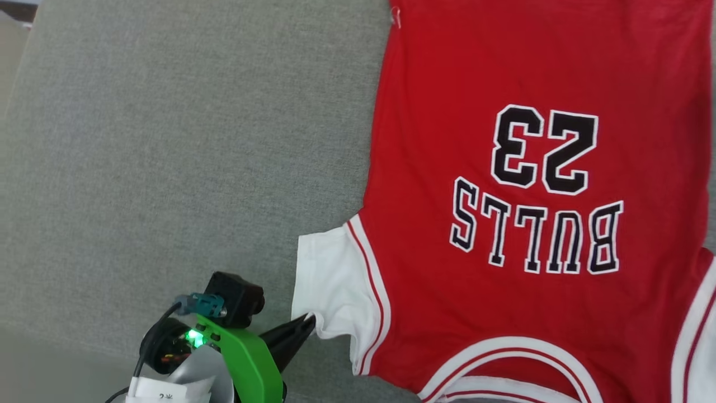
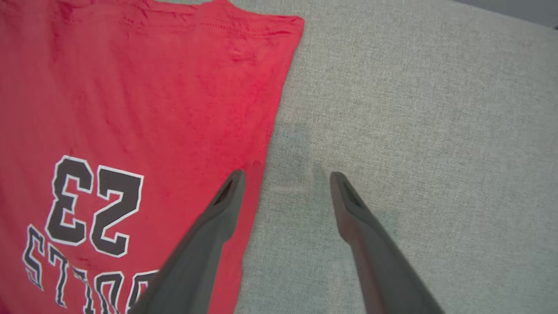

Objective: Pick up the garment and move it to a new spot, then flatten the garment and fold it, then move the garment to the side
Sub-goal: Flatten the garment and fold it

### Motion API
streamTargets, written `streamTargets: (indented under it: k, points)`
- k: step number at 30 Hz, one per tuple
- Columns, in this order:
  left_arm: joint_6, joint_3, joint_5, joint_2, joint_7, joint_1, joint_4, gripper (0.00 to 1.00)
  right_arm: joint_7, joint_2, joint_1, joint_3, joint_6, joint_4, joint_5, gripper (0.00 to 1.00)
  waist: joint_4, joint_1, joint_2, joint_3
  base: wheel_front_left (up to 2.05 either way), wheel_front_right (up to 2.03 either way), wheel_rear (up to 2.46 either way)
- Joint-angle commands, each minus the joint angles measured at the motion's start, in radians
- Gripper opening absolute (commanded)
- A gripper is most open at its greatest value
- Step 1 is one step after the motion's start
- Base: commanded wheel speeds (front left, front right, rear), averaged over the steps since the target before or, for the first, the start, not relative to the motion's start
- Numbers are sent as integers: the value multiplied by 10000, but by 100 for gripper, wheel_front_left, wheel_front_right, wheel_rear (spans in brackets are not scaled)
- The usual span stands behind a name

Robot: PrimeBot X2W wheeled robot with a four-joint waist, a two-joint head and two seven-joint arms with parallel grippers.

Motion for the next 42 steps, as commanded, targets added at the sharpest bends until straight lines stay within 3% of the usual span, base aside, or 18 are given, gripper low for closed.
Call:
streamTargets:
  k: [1,13,22,23,24,25,34,42]
  points:
    - [-79,-16,113,-92,-71,-225,19,0,44,-12,-350,19,-11,271,-231,100,1053,-1,0,1069,0,0,0]
    - [-451,-296,209,-578,-427,-688,329,0,-272,-304,-2220,292,-11,2033,-1442,100,1766,-1,0,1789,0,0,0]
    - [-547,-400,248,-797,-605,-869,578,0,-142,-348,-2009,899,-11,2656,-1546,100,1934,-1,0,1846,0,0,0]
    - [-551,-413,250,-810,-610,-876,598,0,-71,-347,-1935,934,-11,2687,-1507,50,1943,-1,0,1836,0,0,0]
    - [-552,-424,248,-826,-617,-885,620,0,-5,-353,-1846,970,-11,2701,-1471,9,1951,-1,0,1822,0,0,0]
    - [-552,-431,244,-841,-623,-894,636,0,27,-375,-1764,1004,-11,2702,-1442,0,1960,-1,0,1809,0,0,0]
    - [-454,-339,260,-802,-697,-927,703,0,-191,-485,-1299,947,-11,2632,-1276,0,1770,-1,0,1479,0,0,0]
    - [-310,-158,198,-622,-679,-872,804,0,-694,-519,-379,970,-11,2678,-895,0,1158,-1,0,594,0,0,0]
